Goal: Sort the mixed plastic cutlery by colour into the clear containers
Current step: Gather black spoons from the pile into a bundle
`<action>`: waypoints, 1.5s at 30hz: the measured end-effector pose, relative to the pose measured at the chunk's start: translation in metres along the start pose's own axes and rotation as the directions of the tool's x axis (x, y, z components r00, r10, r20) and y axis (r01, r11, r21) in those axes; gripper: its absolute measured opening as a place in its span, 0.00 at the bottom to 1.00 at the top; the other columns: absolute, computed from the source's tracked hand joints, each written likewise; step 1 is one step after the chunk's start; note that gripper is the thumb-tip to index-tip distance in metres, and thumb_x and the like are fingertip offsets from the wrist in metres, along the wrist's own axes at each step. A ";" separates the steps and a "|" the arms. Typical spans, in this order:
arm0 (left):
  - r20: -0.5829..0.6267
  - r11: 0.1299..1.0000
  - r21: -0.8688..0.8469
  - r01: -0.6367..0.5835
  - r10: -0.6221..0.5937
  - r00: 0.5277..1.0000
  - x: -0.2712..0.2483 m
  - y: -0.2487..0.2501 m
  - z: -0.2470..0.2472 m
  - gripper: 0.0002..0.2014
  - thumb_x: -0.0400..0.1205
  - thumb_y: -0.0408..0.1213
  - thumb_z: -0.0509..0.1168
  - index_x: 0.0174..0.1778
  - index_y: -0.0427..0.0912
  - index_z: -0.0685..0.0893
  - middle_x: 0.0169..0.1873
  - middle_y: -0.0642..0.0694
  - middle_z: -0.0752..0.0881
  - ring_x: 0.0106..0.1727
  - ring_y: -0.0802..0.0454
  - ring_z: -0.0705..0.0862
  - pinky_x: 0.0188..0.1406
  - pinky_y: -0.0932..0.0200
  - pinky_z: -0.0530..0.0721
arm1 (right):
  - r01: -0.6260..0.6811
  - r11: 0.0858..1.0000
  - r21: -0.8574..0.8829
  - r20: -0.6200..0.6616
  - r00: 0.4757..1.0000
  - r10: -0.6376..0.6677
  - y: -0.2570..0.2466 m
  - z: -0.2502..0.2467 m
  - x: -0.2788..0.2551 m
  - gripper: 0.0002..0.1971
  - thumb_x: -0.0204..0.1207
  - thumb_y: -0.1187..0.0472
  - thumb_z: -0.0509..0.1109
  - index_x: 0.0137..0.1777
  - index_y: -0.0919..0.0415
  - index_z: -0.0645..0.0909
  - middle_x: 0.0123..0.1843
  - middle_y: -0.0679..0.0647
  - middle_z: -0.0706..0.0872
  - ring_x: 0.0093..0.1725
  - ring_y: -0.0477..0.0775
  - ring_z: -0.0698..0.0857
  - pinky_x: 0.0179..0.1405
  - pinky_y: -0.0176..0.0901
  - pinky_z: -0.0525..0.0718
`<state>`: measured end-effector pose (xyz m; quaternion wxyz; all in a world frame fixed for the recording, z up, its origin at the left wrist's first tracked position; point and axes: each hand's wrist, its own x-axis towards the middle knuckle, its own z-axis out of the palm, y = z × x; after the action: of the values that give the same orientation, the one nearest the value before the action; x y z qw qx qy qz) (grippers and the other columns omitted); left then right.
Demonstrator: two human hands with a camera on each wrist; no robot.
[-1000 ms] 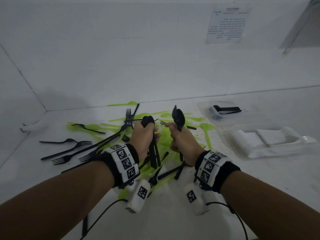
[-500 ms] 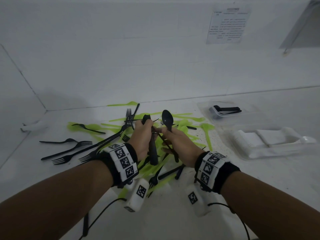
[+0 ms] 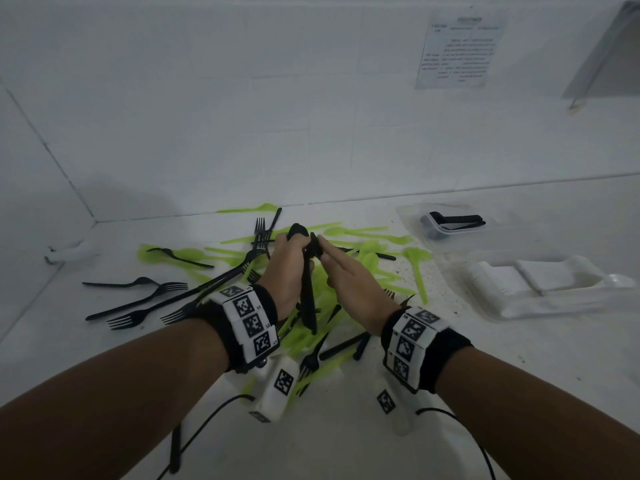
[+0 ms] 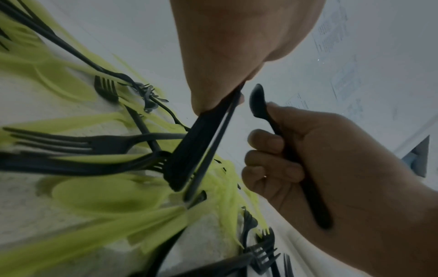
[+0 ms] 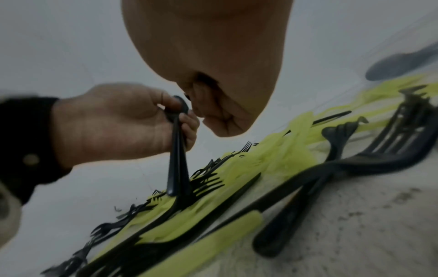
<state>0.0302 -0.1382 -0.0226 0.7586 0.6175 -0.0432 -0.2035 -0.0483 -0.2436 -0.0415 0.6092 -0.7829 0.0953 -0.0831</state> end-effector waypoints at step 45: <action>0.712 0.129 0.616 -0.777 0.331 0.619 0.017 0.012 0.041 0.09 0.83 0.35 0.67 0.58 0.48 0.83 0.43 0.51 0.86 0.42 0.49 0.79 0.40 0.49 0.76 | 0.107 0.375 -0.921 0.022 0.974 -0.225 -0.012 -0.141 -0.026 0.15 0.84 0.55 0.68 0.69 0.52 0.83 0.59 0.56 0.80 0.54 0.64 0.82 0.48 0.59 0.83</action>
<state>0.0361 -0.1805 -0.0049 0.2854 0.7942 -0.5351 0.0390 -0.1075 -0.3663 0.0039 0.0602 -0.9879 0.0784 -0.1191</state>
